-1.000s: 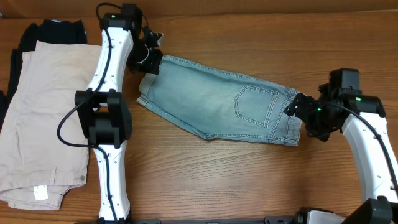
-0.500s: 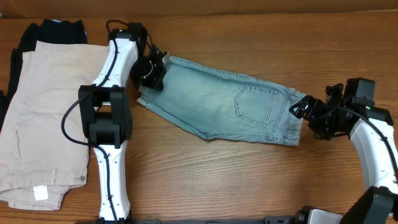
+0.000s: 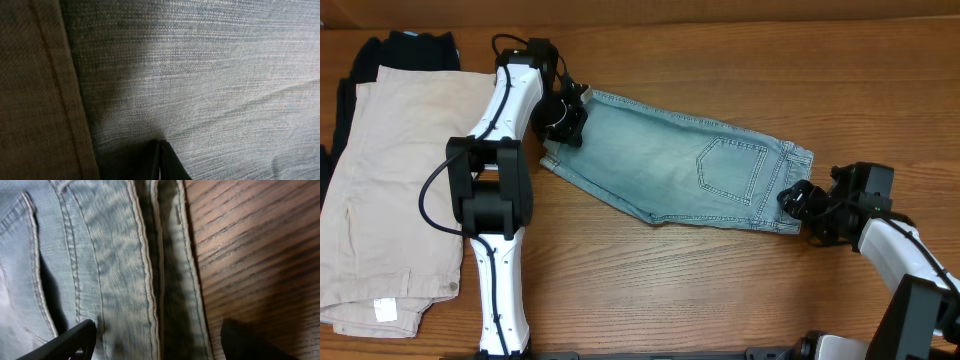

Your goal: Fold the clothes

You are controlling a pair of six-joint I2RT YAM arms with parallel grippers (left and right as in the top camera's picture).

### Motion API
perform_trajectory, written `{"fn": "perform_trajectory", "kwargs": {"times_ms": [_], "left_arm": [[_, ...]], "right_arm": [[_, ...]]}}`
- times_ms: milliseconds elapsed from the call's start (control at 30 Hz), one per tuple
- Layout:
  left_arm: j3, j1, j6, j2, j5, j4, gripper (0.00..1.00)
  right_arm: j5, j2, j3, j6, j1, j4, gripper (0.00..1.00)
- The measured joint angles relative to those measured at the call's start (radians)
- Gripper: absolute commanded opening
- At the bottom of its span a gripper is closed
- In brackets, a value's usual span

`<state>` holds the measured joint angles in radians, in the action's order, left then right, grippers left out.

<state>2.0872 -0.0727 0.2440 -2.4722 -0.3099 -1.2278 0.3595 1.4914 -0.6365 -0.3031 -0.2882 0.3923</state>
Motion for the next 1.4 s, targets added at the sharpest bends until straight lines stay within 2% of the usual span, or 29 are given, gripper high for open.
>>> {"fn": "perform_trajectory", "kwargs": {"times_ms": [67, 233, 267, 367, 433, 467, 533, 700, 867, 933, 1033, 1200, 1400], "left_arm": [[0.0, 0.0, -0.006, 0.0, 0.0, 0.0, 0.04], [0.0, 0.0, -0.009, 0.0, 0.001, 0.0, 0.04], [0.0, -0.001, -0.01, 0.0, 0.002, 0.0, 0.04], [0.0, -0.006, -0.021, 0.002, 0.016, 0.0, 0.04], [0.0, -0.006, -0.032, 0.002, 0.025, 0.0, 0.04], [0.0, -0.006, -0.041, 0.002, 0.026, 0.0, 0.04], [0.0, -0.006, -0.064, 0.002, 0.029, 0.0, 0.04], [-0.004, -0.006, -0.114, 0.002, -0.013, -0.024, 0.04], [-0.016, -0.012, -0.122, 0.002, -0.127, -0.097, 0.04], [-0.017, -0.021, -0.124, 0.002, -0.183, -0.115, 0.04], [-0.017, -0.042, -0.133, 0.002, -0.245, -0.119, 0.04], [-0.018, -0.181, -0.135, 0.002, -0.305, -0.053, 0.04], [-0.018, -0.276, -0.183, 0.002, -0.269, -0.013, 0.04]], "right_arm": [[0.005, -0.012, 0.032, -0.038, 0.0, -0.053, 0.71], [0.037, -0.014, 0.058, -0.101, 0.003, -0.114, 0.67], [0.041, -0.014, 0.062, -0.124, 0.009, -0.13, 0.63], [0.042, -0.006, 0.072, -0.166, 0.034, -0.159, 0.36], [0.039, 0.003, 0.077, -0.185, 0.042, -0.17, 0.25], [0.04, 0.006, 0.08, -0.184, 0.042, -0.177, 0.15], [0.045, 0.006, 0.081, -0.196, 0.039, -0.182, 0.06], [0.142, 0.01, 0.029, -0.152, -0.063, -0.099, 0.04], [0.179, 0.013, -0.163, -0.026, -0.182, 0.201, 0.04], [0.18, 0.013, -0.28, 0.039, -0.222, 0.378, 0.04], [0.175, 0.012, -0.428, 0.131, -0.253, 0.55, 0.04], [0.173, 0.011, -0.675, 0.242, -0.24, 0.739, 0.04], [0.16, 0.01, -0.717, 0.257, -0.062, 0.737, 0.04]]}}
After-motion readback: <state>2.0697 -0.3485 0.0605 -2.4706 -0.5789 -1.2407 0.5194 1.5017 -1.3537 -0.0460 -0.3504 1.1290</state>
